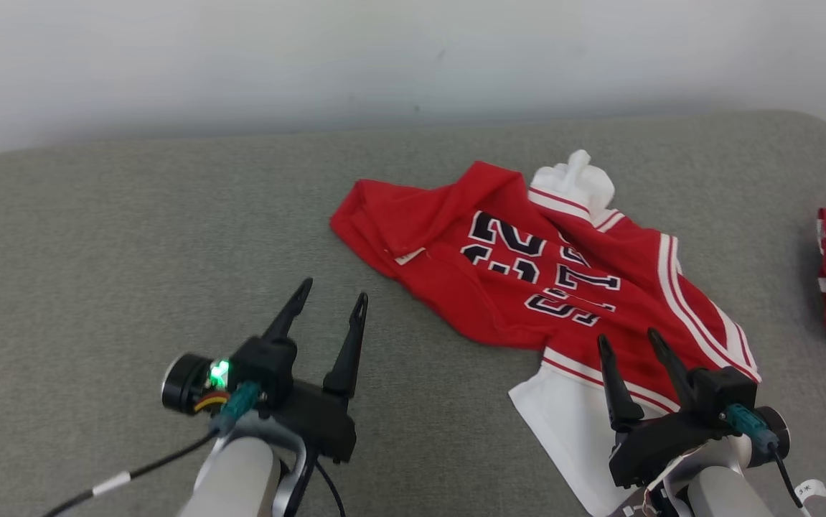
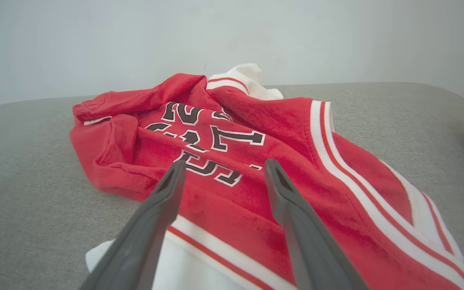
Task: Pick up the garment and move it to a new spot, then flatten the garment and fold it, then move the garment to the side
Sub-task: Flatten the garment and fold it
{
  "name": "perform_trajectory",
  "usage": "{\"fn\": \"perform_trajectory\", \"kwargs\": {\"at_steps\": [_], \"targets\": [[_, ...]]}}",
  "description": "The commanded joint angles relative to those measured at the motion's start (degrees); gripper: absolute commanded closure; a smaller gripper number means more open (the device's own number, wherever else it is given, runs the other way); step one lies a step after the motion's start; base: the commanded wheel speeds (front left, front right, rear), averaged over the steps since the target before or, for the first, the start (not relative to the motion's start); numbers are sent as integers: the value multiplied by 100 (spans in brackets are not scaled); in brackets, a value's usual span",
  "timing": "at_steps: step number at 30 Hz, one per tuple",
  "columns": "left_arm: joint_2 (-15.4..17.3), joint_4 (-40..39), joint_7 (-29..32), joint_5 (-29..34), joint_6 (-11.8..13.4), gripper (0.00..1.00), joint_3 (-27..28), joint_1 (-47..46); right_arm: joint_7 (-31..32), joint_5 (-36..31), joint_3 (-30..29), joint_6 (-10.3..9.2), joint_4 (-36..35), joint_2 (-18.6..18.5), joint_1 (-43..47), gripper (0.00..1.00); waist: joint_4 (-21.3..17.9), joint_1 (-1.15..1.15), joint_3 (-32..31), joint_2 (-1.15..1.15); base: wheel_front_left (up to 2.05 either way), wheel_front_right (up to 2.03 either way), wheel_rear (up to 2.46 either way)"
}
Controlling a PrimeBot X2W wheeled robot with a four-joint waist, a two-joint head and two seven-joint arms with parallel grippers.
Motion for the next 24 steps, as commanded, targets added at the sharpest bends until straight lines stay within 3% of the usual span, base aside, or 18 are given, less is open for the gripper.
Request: {"fn": "perform_trajectory", "kwargs": {"at_steps": [1,10,15,24], "targets": [[4,292,-17,68,-39,0,-36,-498,-26,36,-7,-17,-63,6,-82,0,-714,0,600,-1,0,0,0],[61,2334,-17,220,-92,0,-214,-2109,-30,141,66,-17,-395,146,-249,0,-1439,0,1035,-1,0,0,0],[90,3218,-7,140,79,0,-112,-2633,-30,175,98,-17,-553,215,-256,0,-1661,0,1169,-1,0,0,0],[106,3545,-14,35,417,0,61,-2850,-30,201,-20,-17,-652,189,-194,0,-1683,0,1186,-1,0,0,0]]}}
